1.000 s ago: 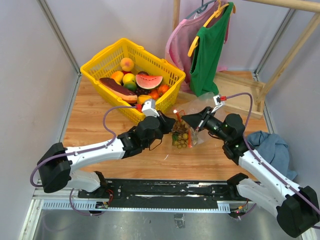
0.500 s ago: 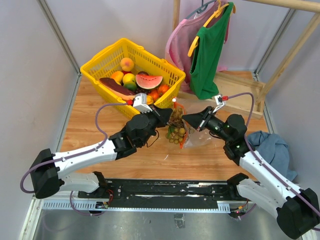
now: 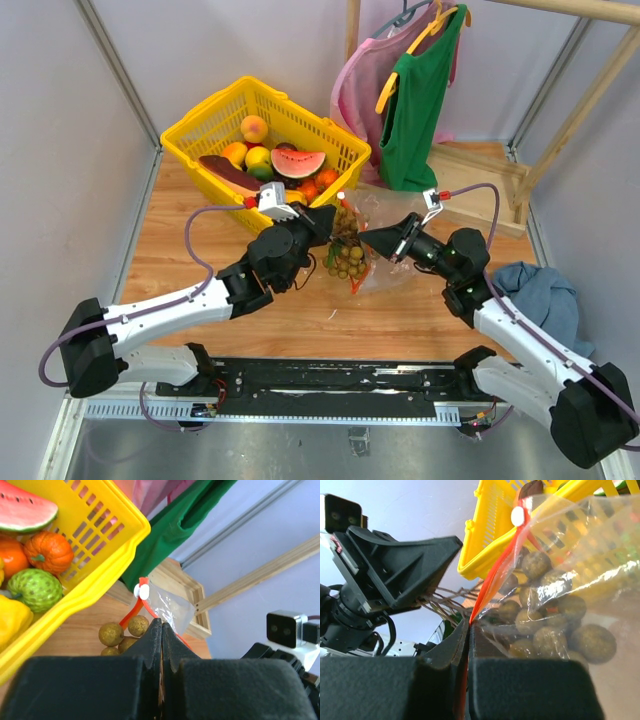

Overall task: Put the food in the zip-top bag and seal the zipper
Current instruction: Place the fake fruit in the zipper food storage bag.

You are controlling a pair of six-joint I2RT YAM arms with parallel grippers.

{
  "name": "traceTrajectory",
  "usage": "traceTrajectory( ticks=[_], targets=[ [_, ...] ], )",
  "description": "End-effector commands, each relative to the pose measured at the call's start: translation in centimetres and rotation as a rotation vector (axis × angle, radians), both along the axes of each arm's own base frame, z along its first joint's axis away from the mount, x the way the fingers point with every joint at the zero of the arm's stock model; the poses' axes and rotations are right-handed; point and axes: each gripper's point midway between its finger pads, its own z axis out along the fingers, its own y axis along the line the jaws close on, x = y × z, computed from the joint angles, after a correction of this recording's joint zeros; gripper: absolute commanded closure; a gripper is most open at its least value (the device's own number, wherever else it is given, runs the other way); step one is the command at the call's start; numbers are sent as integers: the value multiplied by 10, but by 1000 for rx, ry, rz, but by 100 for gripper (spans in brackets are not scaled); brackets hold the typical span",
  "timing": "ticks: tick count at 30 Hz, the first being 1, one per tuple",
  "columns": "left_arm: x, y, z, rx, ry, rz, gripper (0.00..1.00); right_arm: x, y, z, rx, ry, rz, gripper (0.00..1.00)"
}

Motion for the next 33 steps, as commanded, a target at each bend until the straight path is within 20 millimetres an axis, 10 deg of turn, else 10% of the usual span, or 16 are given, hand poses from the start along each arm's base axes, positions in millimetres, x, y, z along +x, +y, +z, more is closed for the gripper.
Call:
traceTrajectory(
  ticks=[1,33],
  targets=[
    [13,18,46,-47,-41,129,100,-1,0,-4,0,-19,24,99],
    [18,-14,-26,51,53,176,100,-1,18,15,112,0,143,99]
  ],
)
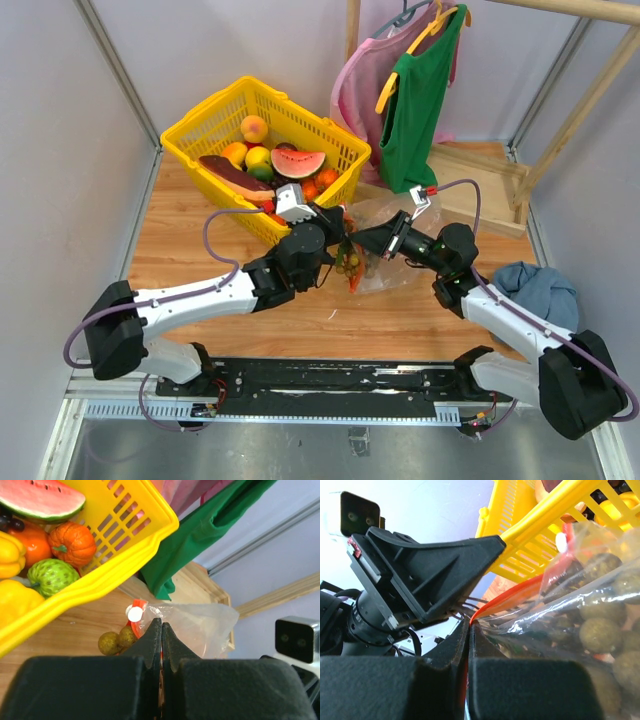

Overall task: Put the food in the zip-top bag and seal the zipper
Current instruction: Place the fake fruit in the zipper food storage bag.

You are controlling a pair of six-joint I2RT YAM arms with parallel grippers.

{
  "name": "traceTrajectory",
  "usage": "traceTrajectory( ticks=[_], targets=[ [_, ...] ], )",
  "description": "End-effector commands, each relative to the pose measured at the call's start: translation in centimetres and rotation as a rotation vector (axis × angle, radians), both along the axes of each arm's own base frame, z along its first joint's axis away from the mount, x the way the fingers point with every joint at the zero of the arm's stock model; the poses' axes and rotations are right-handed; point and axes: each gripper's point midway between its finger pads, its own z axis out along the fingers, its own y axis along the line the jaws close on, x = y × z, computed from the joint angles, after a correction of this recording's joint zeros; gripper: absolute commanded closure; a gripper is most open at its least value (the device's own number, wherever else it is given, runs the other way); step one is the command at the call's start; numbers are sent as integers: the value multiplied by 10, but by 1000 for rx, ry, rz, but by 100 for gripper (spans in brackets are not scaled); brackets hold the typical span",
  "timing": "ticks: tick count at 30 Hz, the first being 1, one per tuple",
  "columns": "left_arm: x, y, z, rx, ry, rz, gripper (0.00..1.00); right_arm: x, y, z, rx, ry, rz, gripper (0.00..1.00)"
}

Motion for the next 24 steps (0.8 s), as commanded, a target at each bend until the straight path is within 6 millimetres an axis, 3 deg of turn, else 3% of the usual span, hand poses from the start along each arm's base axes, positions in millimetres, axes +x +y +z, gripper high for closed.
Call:
traceTrajectory(
  ticks=[1,13,24],
  targets=[
    [-3,-5,-7,20,-14,14,100,-3,-3,24,43,-82,16,100],
    [-11,-6,-29,163,-21,90,100,-4,-10,21,-15,-96,-33,99],
    [-1,7,-3,2,61,186,99,-11,-7,-7,-67,-51,-27,99]
  ],
)
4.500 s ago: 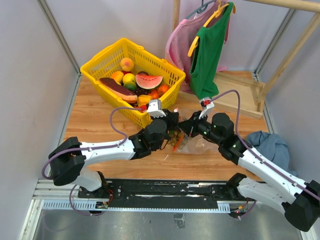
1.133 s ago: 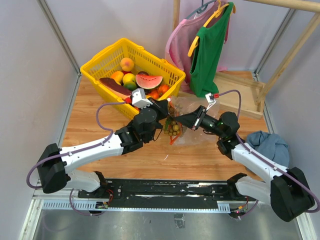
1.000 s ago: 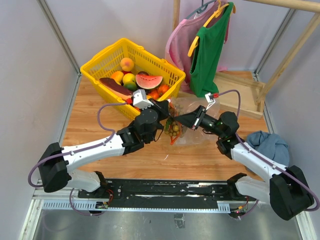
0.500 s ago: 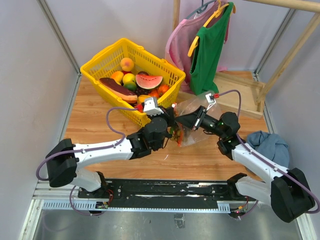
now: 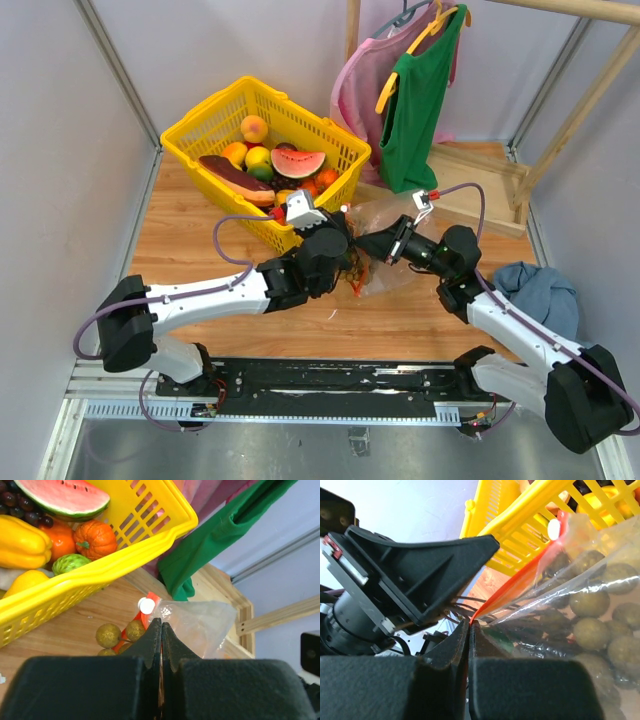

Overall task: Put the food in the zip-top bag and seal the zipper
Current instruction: Place the fake fruit in the zipper food storage bag.

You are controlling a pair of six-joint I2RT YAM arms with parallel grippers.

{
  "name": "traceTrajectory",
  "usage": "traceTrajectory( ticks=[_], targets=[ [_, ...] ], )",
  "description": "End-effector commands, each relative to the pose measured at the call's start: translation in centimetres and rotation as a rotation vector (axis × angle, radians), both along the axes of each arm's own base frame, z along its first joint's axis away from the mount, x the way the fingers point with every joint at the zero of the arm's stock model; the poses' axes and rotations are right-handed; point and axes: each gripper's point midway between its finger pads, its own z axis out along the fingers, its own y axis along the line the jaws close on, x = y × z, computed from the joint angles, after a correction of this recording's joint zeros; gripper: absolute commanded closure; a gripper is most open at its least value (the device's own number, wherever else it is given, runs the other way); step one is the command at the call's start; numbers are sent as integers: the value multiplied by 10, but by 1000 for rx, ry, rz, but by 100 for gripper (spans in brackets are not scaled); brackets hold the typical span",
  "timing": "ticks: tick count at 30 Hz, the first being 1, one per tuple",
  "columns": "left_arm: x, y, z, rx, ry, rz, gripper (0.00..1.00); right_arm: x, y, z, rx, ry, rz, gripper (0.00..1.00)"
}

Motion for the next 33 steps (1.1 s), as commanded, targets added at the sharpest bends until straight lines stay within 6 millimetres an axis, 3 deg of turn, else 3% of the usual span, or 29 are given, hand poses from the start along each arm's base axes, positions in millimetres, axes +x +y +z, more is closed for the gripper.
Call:
traceTrajectory(
  ticks=[1,11,23,26,33],
  targets=[
    [9,15,12,-110,30,80,100,-7,2,1,-6,-42,14,99],
    [8,22,21,-213,40,48,100,-11,5,-1,-14,-40,24,99],
    [7,23,-27,-111,92,54,100,-13,5,17,9,-87,25,99],
    [7,22,-33,-97,99,55,100,-12,5,14,5,-79,23,99],
    [2,29,-26,-116,90,49,100,-6,5,-7,-42,-42,6,100]
  ],
)
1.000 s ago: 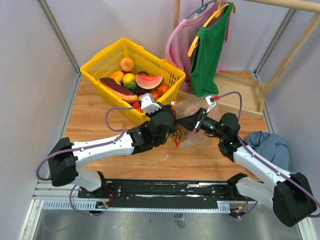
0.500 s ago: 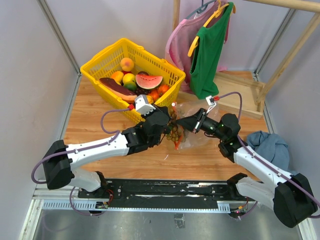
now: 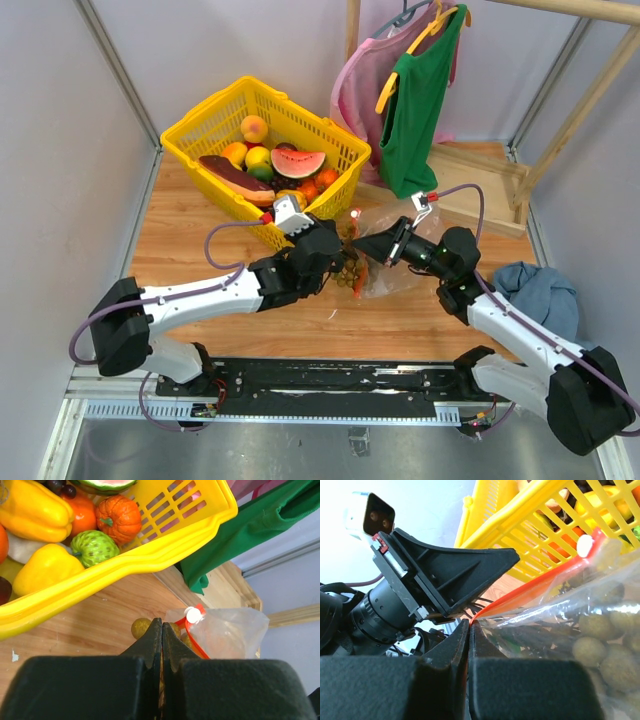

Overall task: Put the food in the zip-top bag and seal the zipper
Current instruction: Place the fake fruit in the zipper food storage bag.

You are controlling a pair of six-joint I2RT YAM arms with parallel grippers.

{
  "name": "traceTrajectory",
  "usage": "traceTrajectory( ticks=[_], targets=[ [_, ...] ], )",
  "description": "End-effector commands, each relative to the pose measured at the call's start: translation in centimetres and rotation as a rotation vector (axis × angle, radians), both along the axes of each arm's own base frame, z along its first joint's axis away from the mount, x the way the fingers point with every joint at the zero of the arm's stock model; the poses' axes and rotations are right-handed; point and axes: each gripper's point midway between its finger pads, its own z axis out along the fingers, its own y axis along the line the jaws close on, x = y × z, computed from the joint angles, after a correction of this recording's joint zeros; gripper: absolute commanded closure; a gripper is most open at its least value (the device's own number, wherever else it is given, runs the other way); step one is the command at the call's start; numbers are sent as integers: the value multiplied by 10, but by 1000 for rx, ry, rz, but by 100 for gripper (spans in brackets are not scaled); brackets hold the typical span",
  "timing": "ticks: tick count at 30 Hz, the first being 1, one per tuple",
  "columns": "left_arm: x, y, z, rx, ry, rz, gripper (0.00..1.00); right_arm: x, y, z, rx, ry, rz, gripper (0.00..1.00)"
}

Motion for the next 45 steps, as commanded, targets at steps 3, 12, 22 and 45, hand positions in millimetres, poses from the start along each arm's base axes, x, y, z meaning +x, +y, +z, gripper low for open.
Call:
traceTrajectory(
  ticks=[3,12,22,45],
  targets=[
    [-8,21,0,-26,-15,29,100,0,2,-12,-44,-18,-6,99],
    [-13,31,-14,0,-2,29,100,7,-8,-7,-94,-37,-41,99],
    [-47,-66,77,-34,-330,-537,100,15,-12,-11,-109,3,-69,99],
    [-3,-48,38,-57,-157,-235,100,-7,-3,13,-8,-54,58,100]
  ],
)
